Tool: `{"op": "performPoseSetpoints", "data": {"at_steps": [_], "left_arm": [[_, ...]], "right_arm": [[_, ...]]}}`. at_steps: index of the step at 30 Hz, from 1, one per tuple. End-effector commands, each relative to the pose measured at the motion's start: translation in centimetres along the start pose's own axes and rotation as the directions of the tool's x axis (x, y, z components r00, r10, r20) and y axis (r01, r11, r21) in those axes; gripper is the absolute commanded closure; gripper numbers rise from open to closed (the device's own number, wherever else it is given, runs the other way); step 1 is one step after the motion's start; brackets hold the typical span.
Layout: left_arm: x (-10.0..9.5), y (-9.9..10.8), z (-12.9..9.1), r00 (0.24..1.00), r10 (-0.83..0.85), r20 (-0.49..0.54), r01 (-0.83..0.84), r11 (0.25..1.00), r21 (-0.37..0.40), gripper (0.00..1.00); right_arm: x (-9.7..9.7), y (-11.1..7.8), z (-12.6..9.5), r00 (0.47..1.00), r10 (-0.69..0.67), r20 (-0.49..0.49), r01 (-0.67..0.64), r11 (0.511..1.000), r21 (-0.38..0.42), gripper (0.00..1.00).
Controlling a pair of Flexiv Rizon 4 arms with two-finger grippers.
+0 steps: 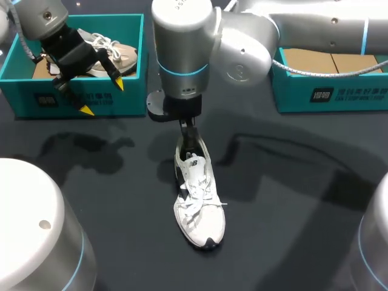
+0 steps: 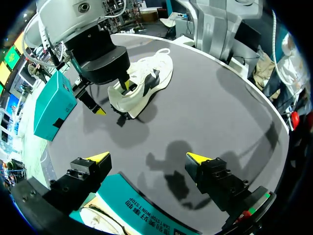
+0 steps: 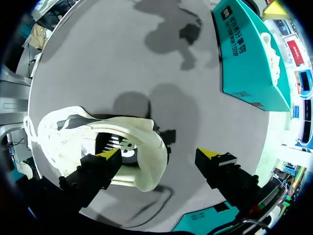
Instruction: Take the shoe out of the shoebox, open the shoe tongue, remove and reinsert the insole, then place the shoe into the shoebox
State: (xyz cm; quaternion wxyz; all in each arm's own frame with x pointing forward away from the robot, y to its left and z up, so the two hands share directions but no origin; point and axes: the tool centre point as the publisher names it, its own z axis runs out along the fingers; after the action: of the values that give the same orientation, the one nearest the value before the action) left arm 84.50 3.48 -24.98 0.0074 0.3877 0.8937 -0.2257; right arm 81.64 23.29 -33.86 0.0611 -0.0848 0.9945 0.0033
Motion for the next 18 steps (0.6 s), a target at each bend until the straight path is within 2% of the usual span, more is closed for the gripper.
{"op": "performPoseSetpoints", "data": {"at_steps": [1, 4, 8, 13, 18], "left_arm": [[0.0, 0.0, 0.0, 1.000, 0.001, -0.002, -0.001, 1.000, -0.002, 0.00], [0.0, 0.0, 0.0, 1.000, 0.001, -0.002, -0.001, 1.000, -0.002, 0.00], [0.0, 0.0, 0.0, 1.000, 0.001, -0.002, -0.001, 1.000, -0.002, 0.00], [0.0, 0.0, 0.0, 1.000, 0.001, -0.002, -0.001, 1.000, -0.002, 0.00], [0.0, 0.0, 0.0, 1.000, 0.001, -0.002, -0.001, 1.000, -0.002, 0.00]], "right_arm": [[-0.1, 0.4, 1.7, 1.000, 0.005, -0.014, -0.005, 1.000, 0.002, 0.00], [0.0, 0.6, 2.4, 1.000, 0.008, -0.023, -0.008, 1.000, -0.008, 0.00], [0.2, 0.7, 3.0, 1.000, 0.011, -0.027, -0.011, 1.000, -0.006, 0.08], [0.5, 0.5, 3.2, 0.999, 0.022, -0.025, -0.022, 1.000, -0.009, 0.29], [0.8, 0.0, 3.2, 0.999, 0.036, -0.024, -0.036, 0.999, -0.013, 0.29]]}}
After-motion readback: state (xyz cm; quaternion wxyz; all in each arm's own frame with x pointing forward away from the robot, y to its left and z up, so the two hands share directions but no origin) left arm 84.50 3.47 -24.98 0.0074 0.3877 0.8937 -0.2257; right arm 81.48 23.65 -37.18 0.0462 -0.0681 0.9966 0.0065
